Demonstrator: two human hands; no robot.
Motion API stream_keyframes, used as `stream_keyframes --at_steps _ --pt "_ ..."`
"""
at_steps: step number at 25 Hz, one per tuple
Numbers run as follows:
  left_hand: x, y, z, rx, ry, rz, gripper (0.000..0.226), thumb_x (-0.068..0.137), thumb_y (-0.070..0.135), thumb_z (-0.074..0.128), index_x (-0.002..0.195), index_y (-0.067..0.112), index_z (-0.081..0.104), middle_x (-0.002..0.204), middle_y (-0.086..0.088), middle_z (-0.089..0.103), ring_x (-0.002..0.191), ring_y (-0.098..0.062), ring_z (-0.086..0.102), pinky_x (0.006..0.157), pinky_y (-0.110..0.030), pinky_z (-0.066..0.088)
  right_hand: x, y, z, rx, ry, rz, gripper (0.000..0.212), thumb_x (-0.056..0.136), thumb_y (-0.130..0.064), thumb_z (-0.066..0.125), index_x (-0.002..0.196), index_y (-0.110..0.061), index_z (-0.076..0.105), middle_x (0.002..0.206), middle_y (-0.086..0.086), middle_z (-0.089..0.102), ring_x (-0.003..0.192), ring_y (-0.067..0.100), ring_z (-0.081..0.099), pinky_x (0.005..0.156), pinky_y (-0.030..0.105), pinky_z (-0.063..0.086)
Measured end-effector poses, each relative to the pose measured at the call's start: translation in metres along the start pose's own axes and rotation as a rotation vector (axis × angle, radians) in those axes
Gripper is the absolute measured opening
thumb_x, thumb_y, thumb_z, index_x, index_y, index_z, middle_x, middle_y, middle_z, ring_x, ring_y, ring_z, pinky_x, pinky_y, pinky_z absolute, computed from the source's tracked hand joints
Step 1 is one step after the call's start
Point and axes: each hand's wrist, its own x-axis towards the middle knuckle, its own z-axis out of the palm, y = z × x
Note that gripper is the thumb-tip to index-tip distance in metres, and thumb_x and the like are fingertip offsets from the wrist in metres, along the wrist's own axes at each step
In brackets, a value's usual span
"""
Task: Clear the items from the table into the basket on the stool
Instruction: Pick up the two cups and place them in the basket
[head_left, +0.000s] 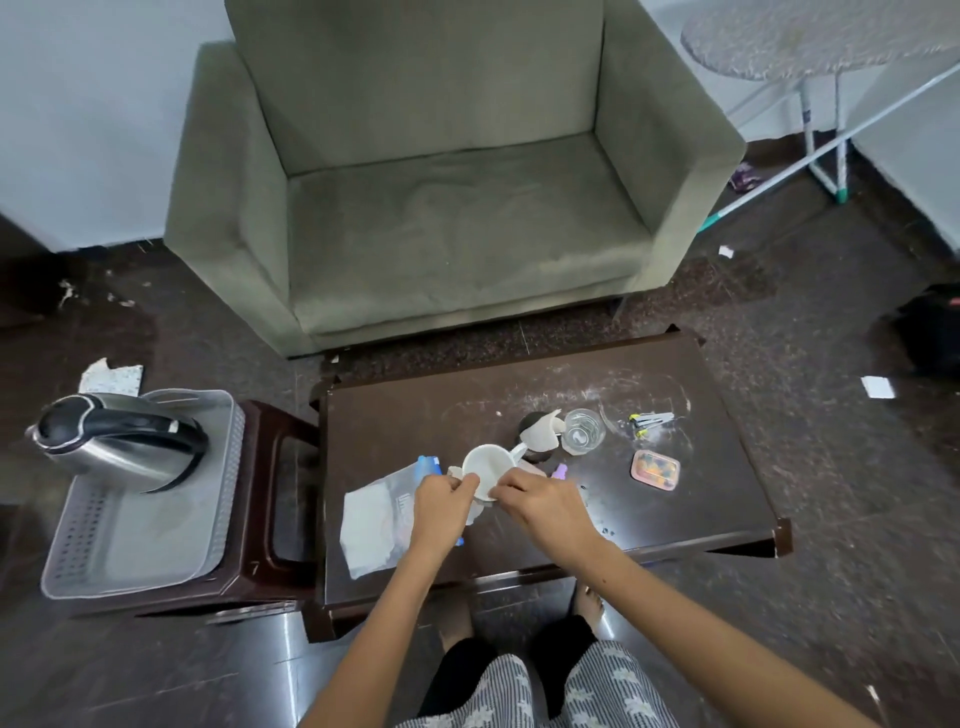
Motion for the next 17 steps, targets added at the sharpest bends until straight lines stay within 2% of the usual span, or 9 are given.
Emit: stream_keyframes --at_steps 2,5,7,9,12,14,17 --pt "0.002 -0.005 -0.008 0.14 0.009 -0.001 0.044 0.089 0.017 0.05 0.047 0.011 0.037 0.052 -0.004 0.038 0.05 -0.015 0.036 0.047 -0.023 0.029 0.002 -0.013 0.006 -0.017 -0.044 -0.012 0.032 0.052 -0.018 0.088 0.078 -0.029 0.071 0.073 -0.012 0.065 0.051 0.008 0.058 0.037 0.016 0.031" --pt "0.002 -0.015 -0.02 0.263 -0.008 0.02 0.031 0.09 0.016 0.045 0.064 0.001 0.052 0.079 -0.021 0.054 0.067 -0.027 0.05 0.061 -0.03 0.035 0.006 -0.025 0.005 0.054 -0.018 -0.03 0.024 0.063 -0.02 0.082 0.082 -0.028 0.07 0.09 -0.013 0.065 0.058 0.009 0.062 0.04 0.017 0.035" --pt "0.005 -0.023 -0.028 0.316 -0.015 0.057 0.031 0.092 0.015 0.042 0.08 -0.008 0.059 0.098 -0.03 0.057 0.083 -0.036 0.055 0.07 -0.035 0.04 0.011 -0.029 0.002 0.078 -0.005 -0.027 0.025 0.071 -0.021 0.07 0.094 -0.028 0.065 0.11 -0.008 0.063 0.068 0.011 0.064 0.044 0.018 0.035" --pt "0.008 -0.03 -0.038 0.358 -0.016 0.088 0.032 0.093 0.014 0.04 0.089 -0.01 0.06 0.105 -0.03 0.057 0.089 -0.035 0.055 0.074 -0.035 0.041 0.017 -0.034 0.001 0.075 -0.045 0.018 0.037 0.076 -0.022 0.055 0.113 -0.026 0.058 0.124 -0.002 0.06 0.078 0.011 0.065 0.048 0.018 0.034" --pt "0.009 -0.036 -0.051 0.39 -0.021 0.104 0.032 0.094 0.014 0.038 0.095 -0.008 0.061 0.111 -0.027 0.053 0.095 -0.033 0.053 0.078 -0.034 0.042 0.03 -0.042 0.004 0.087 -0.191 0.138 0.045 0.086 -0.016 0.043 0.13 -0.02 0.052 0.128 0.0 0.058 0.101 0.02 0.064 0.063 0.026 0.046" --pt "0.009 -0.041 -0.058 0.426 -0.035 0.105 0.032 0.093 0.013 0.038 0.097 -0.009 0.06 0.112 -0.028 0.052 0.1 -0.036 0.052 0.082 -0.037 0.042 0.042 -0.046 0.003 0.061 -0.334 0.174 0.037 0.09 -0.013 0.045 0.125 -0.021 0.056 0.121 0.001 0.06 0.104 0.025 0.061 0.067 0.032 0.043" --pt "0.011 -0.044 -0.065 0.448 -0.024 0.09 0.032 0.093 0.014 0.037 0.096 -0.009 0.06 0.112 -0.028 0.052 0.101 -0.037 0.052 0.085 -0.039 0.042 0.061 -0.046 0.001 -0.065 -0.474 0.138 0.021 0.088 -0.011 0.048 0.1 -0.019 0.064 0.106 0.003 0.062 0.096 0.029 0.062 0.061 0.03 0.035"
